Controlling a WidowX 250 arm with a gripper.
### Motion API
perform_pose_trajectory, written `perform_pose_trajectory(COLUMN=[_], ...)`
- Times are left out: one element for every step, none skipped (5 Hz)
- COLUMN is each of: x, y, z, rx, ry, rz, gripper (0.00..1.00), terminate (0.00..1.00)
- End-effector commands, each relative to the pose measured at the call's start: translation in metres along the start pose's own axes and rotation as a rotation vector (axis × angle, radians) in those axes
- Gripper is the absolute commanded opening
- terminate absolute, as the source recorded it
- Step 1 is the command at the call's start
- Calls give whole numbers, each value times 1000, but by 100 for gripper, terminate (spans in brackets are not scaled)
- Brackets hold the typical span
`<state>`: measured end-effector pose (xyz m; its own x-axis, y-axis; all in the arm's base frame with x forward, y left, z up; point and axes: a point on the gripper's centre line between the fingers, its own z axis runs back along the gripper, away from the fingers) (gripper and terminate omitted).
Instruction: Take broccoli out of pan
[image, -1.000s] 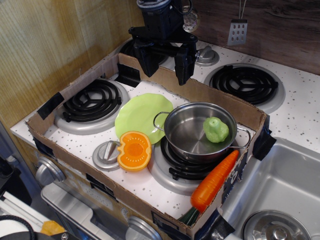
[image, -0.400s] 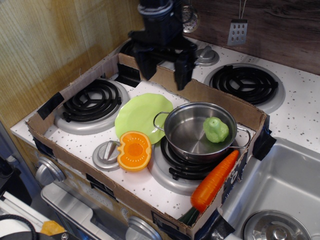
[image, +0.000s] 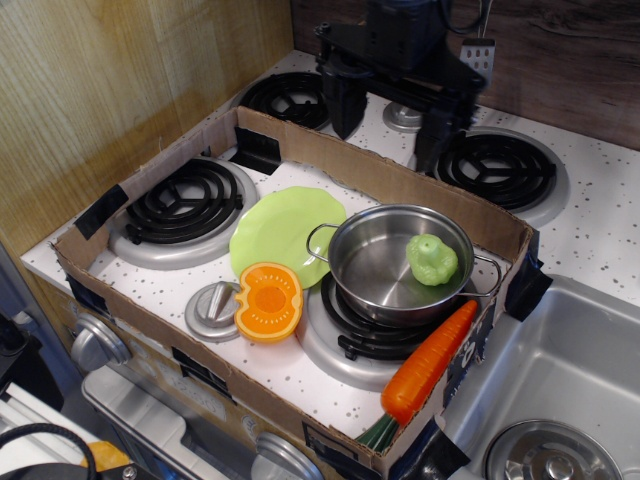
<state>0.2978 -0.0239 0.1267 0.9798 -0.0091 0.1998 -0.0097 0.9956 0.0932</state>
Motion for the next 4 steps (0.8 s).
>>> perform_pose_trajectory(x=[-11,-9,-7,-8], y=[-23,-25,-24,-27], z=[-23,-33,-41,-50], rx=[-71,-54,-63,-90], ry=[-19,-44,-76,-88], rz=[107,99,87,100], gripper=[100,100,100,100], terminate=[0,0,0,0])
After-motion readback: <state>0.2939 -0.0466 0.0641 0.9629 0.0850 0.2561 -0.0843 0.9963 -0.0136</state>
